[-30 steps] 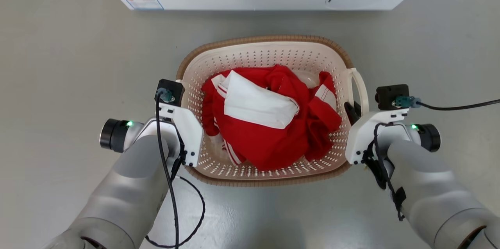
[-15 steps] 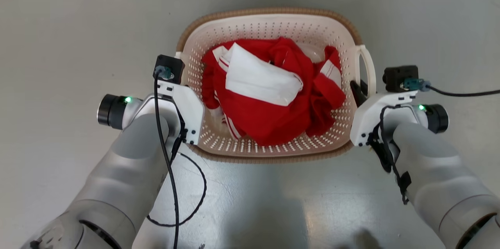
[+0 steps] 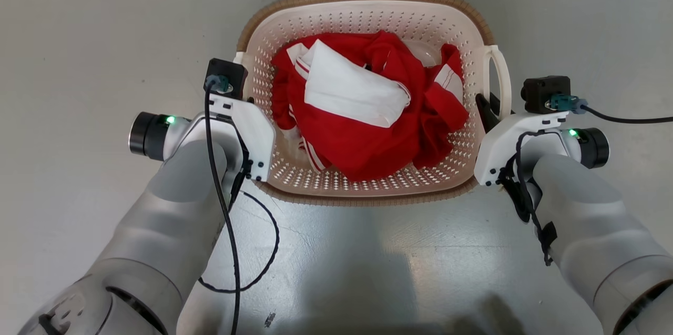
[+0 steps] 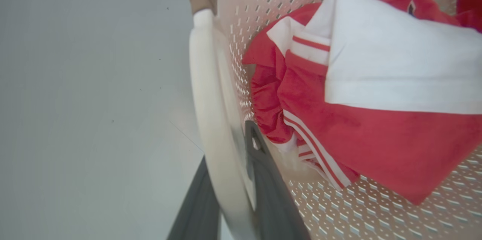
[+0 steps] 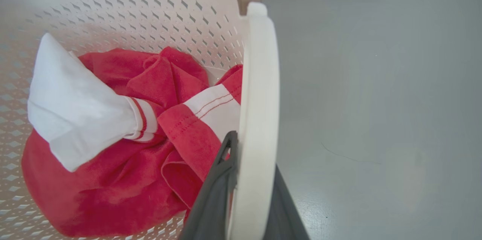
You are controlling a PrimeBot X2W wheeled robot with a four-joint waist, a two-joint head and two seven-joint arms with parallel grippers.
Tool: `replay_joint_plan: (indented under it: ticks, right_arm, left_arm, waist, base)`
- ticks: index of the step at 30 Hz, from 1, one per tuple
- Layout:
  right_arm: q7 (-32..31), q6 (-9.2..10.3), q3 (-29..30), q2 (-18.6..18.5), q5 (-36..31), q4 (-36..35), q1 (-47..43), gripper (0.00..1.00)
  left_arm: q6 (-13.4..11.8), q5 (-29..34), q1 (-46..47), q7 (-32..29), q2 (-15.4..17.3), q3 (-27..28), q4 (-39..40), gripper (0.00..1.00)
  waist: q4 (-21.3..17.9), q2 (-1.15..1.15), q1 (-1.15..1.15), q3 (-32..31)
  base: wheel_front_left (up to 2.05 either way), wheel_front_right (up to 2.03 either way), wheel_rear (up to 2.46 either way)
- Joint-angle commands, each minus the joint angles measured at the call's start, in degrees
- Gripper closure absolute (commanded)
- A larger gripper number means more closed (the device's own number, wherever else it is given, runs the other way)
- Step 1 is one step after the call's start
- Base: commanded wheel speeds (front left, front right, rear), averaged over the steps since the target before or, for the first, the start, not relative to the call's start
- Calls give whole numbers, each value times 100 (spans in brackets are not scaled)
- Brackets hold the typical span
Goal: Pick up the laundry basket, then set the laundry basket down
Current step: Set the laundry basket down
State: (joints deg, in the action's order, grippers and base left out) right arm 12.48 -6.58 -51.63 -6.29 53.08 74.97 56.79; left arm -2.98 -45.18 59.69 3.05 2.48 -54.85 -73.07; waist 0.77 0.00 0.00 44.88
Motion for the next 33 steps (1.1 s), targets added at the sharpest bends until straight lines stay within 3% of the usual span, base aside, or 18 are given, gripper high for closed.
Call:
replay_joint_plan:
  ticks: [1,33]
  right_arm:
    - [117,-91,-44,126,-151,-101,-85,100]
    - [235,-91,799,138,-1085,-101,-60,100]
  left_arm:
    - [6,6,162,66,40,-2,67,100]
    - [-97,-207,468,693,40,-122,13,100]
  waist:
    - [8,0,0,35]
    - [60,0,0,472]
  base:
    - [0,0,0]
    - [0,0,0]
